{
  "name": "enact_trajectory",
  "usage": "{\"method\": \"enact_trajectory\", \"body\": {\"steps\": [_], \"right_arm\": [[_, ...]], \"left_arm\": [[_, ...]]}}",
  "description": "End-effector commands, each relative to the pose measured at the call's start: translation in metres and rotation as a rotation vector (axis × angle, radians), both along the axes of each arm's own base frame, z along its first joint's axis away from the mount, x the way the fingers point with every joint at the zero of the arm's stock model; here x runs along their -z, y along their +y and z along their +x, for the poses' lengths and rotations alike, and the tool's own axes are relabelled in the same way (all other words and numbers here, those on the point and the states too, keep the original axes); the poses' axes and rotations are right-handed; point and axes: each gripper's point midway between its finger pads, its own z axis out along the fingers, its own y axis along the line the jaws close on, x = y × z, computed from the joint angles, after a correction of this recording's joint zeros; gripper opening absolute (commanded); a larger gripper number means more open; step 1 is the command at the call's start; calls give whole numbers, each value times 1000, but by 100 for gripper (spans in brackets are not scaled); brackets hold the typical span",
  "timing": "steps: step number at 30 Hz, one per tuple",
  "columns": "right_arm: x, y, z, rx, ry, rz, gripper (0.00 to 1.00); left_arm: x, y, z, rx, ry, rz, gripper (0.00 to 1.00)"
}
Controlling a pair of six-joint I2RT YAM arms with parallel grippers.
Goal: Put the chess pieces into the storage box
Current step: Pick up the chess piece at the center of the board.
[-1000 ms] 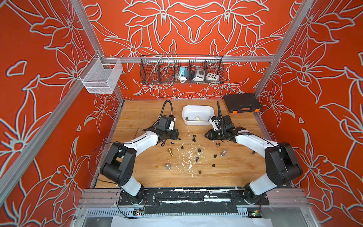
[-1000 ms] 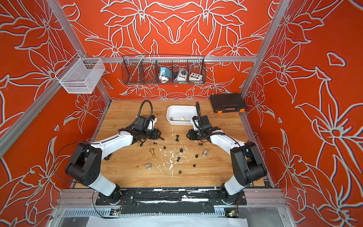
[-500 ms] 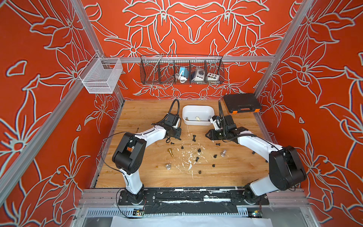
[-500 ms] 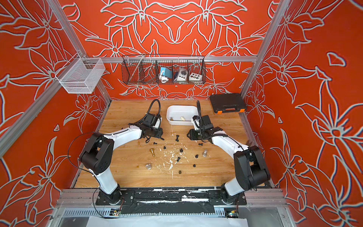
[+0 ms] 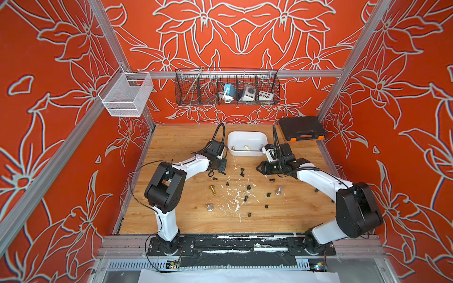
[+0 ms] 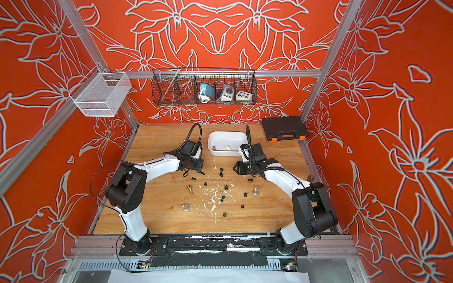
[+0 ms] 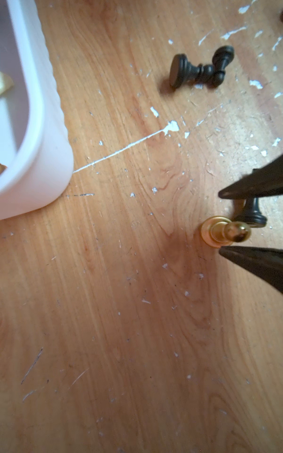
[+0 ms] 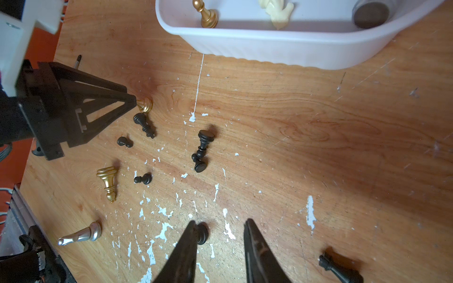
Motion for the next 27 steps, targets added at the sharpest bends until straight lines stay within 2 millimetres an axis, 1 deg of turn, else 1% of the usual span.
{"method": "enact_trajectory", "body": {"steps": [1, 8, 12, 20, 27], "right_arm": [[2, -6, -4, 10, -2, -21, 35], [4, -6, -4, 12, 6, -25, 34], [6, -6, -4, 11, 11, -21, 34], [5, -6, -3, 15, 9, -22, 34], [3, -6, -4, 16, 6, -22, 34]], "left_arm": [[3, -1, 2, 7, 5, 26, 32], [8, 0, 3, 11, 9, 35, 30], [10, 0, 3, 12, 12, 41, 25], [10, -1, 3, 9, 10, 32, 18], [10, 0, 5, 8, 2, 36, 15]]}}
